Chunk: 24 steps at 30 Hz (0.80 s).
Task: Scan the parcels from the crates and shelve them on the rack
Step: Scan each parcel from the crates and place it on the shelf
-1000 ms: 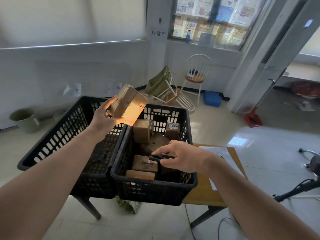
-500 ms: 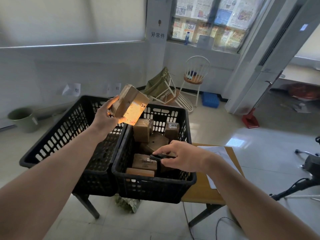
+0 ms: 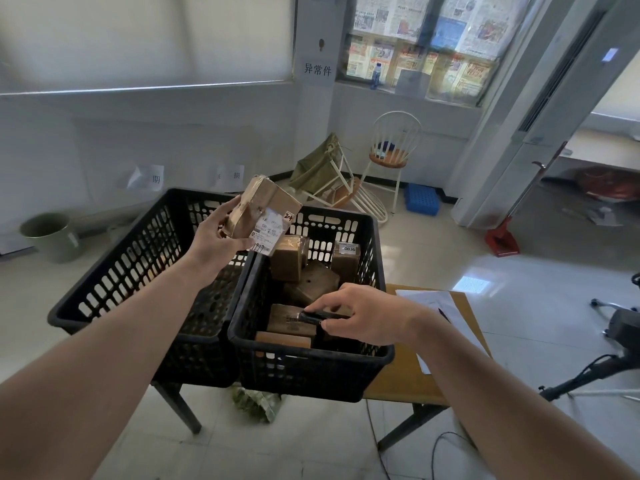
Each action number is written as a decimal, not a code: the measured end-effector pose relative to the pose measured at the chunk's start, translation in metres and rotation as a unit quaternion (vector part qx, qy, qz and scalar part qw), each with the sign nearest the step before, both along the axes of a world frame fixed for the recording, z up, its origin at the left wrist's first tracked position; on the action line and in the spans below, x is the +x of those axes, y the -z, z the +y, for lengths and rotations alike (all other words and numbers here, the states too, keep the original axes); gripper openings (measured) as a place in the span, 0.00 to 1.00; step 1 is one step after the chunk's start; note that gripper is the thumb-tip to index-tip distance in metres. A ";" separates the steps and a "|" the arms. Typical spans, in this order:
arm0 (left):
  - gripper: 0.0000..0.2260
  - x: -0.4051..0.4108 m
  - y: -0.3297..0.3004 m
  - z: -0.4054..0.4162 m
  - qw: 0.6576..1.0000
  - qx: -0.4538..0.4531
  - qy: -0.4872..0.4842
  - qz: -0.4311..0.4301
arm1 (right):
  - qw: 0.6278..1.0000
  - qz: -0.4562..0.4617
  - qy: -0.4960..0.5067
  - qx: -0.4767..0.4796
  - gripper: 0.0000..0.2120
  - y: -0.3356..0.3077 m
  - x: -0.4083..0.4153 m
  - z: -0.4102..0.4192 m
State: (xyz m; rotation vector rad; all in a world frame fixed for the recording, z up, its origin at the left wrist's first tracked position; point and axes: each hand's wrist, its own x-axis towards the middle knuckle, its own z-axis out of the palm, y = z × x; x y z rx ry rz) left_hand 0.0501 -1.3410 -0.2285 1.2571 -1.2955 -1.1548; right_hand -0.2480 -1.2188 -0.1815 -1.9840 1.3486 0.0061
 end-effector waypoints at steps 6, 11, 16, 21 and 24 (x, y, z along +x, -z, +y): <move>0.42 -0.002 -0.001 0.001 0.999 0.019 0.005 0.026 | 1.000 -0.007 0.004 -0.013 0.17 0.002 -0.002 0.001; 0.40 -0.004 -0.004 0.006 0.994 0.051 0.049 0.088 | 0.996 -0.026 0.037 -0.076 0.19 0.003 -0.002 0.000; 0.41 -0.011 -0.011 0.018 0.985 0.085 0.081 0.124 | 0.978 -0.108 0.110 -0.142 0.21 0.002 0.007 -0.008; 0.42 -0.015 -0.028 0.039 0.985 0.073 0.079 0.136 | 0.941 -0.199 0.181 -0.204 0.23 0.001 0.023 -0.019; 0.42 -0.018 -0.038 0.059 0.985 0.058 0.065 0.149 | 0.912 -0.276 0.220 -0.209 0.22 0.000 0.029 -0.026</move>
